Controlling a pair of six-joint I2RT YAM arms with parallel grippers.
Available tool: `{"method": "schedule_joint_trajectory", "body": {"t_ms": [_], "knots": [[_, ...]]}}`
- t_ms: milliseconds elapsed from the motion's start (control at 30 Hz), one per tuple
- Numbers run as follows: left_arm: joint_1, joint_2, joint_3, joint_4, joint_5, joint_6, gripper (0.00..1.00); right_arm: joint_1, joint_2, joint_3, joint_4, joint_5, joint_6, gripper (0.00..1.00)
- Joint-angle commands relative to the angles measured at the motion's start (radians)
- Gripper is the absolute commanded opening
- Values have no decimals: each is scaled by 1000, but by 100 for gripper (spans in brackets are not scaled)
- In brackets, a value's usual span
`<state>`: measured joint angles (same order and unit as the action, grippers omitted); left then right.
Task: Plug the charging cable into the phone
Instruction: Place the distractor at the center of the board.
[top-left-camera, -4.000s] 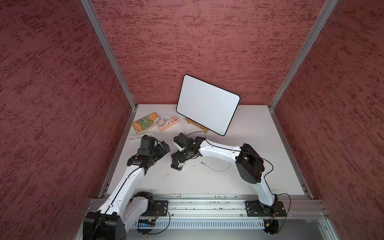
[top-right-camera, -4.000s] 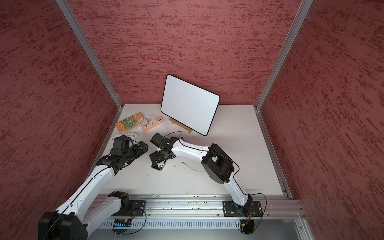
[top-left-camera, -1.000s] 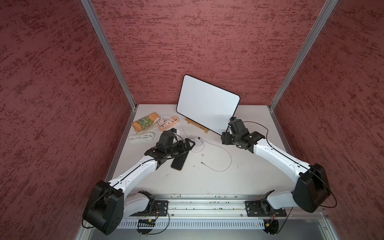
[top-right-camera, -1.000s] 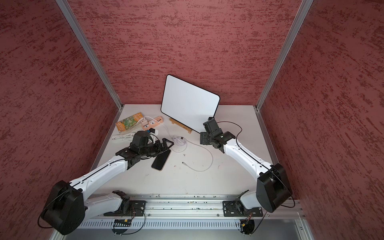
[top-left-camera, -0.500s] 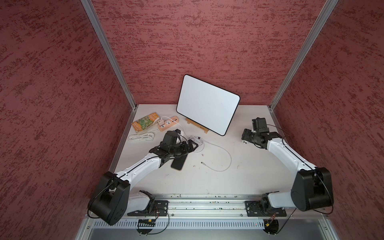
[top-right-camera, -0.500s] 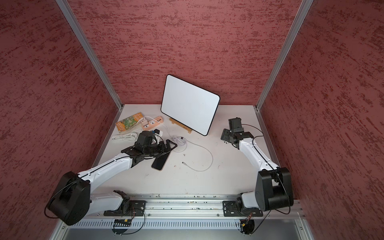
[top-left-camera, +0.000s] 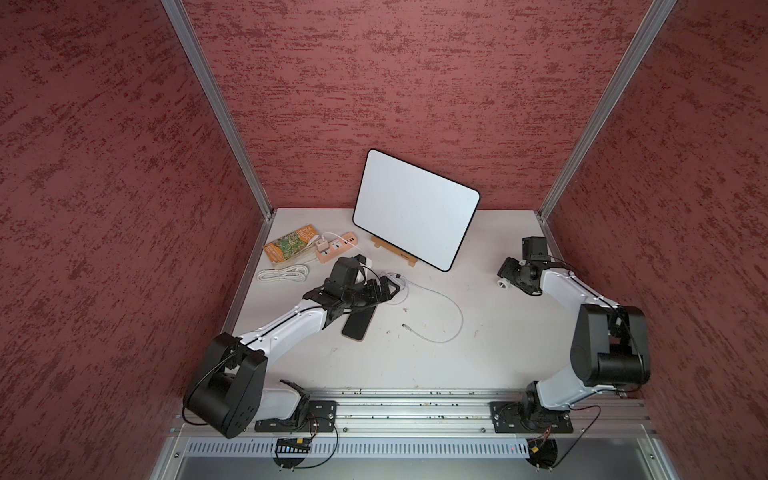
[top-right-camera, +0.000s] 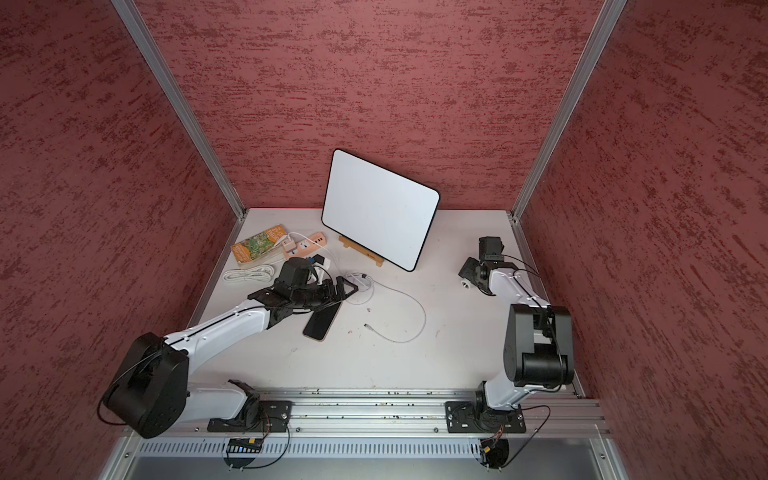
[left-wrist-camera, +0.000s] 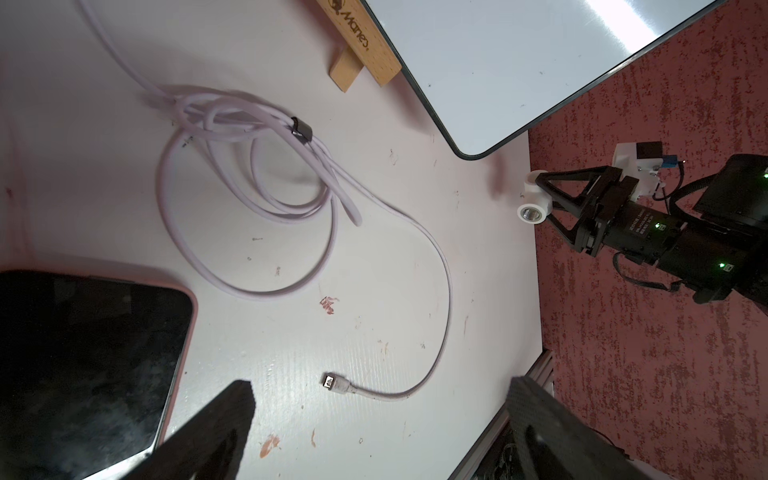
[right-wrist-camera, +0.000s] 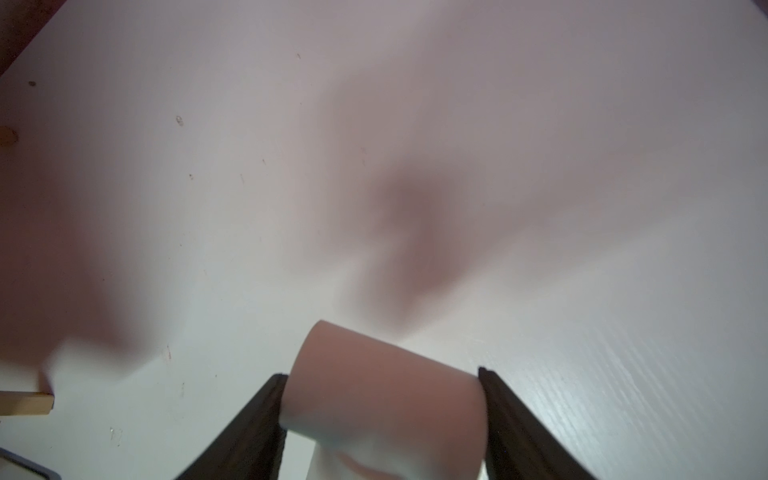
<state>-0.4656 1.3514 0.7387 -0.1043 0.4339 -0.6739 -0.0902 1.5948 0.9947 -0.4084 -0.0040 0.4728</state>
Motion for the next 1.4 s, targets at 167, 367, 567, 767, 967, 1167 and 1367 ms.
{"method": "schedule_joint_trajectory", "body": {"t_ms": [167,367,567,767,967,1167,1367], "knots": [[-12,35,12,35,-11,41,100,-42,100,75,35,30,-4,65],[-14,34,11,26,-26,60,100,-43,160,100,36,23,-8,65],[-15,44,10,20,-33,56,100,-42,177,93,40,5,-6,67],[-13,51,4,18,-38,51,100,-32,180,73,57,-42,13,67],[-11,45,-4,14,-39,49,100,-2,185,76,51,-49,8,67],[-8,32,-19,21,-46,29,100,52,189,76,46,-57,6,68],[-5,16,-26,10,-47,25,100,80,221,91,40,-80,3,85]]}}
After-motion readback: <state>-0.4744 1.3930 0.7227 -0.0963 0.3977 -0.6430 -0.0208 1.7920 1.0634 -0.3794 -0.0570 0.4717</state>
